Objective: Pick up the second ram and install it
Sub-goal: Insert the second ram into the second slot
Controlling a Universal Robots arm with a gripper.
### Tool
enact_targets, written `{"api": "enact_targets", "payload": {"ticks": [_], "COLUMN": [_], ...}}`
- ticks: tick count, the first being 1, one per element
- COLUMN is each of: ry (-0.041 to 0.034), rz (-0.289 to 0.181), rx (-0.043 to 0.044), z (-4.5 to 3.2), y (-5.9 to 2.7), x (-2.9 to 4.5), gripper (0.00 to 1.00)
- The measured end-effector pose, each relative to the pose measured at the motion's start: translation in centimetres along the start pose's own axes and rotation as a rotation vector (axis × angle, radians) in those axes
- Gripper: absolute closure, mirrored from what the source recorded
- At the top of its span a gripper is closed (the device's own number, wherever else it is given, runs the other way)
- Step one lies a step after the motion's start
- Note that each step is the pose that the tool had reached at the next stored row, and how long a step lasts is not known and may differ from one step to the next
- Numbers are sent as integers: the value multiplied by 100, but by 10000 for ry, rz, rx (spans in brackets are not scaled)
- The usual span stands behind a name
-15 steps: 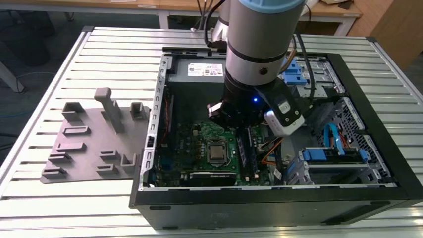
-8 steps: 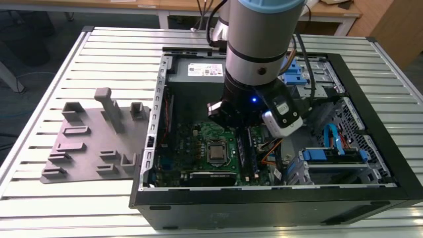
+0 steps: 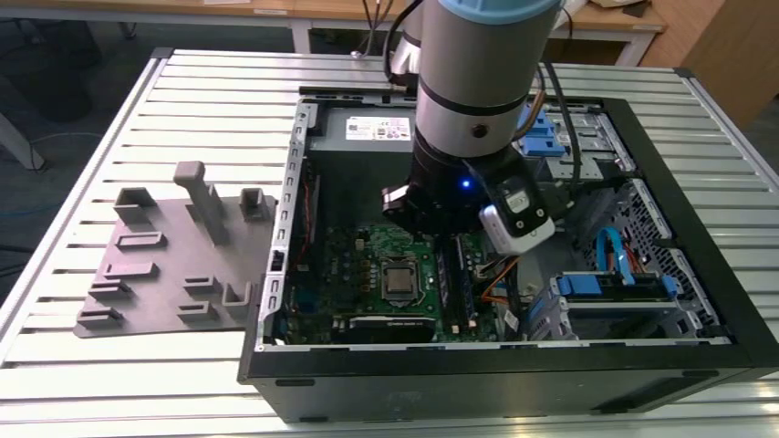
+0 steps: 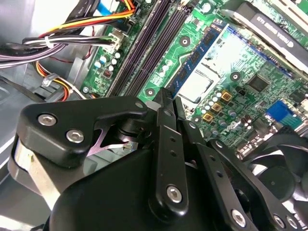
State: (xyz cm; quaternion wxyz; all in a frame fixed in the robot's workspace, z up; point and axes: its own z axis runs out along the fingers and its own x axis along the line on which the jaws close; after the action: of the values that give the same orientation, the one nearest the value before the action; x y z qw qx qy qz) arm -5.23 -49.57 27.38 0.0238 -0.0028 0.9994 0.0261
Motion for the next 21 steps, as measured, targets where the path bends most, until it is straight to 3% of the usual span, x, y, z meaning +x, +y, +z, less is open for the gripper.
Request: {"api": "enact_targets", "payload": {"ticks": [21], "ry": [-63], "rz": [1214], "rx": [58], "z": [4], "y": [0], "x": [0], "gripper": [89]}}
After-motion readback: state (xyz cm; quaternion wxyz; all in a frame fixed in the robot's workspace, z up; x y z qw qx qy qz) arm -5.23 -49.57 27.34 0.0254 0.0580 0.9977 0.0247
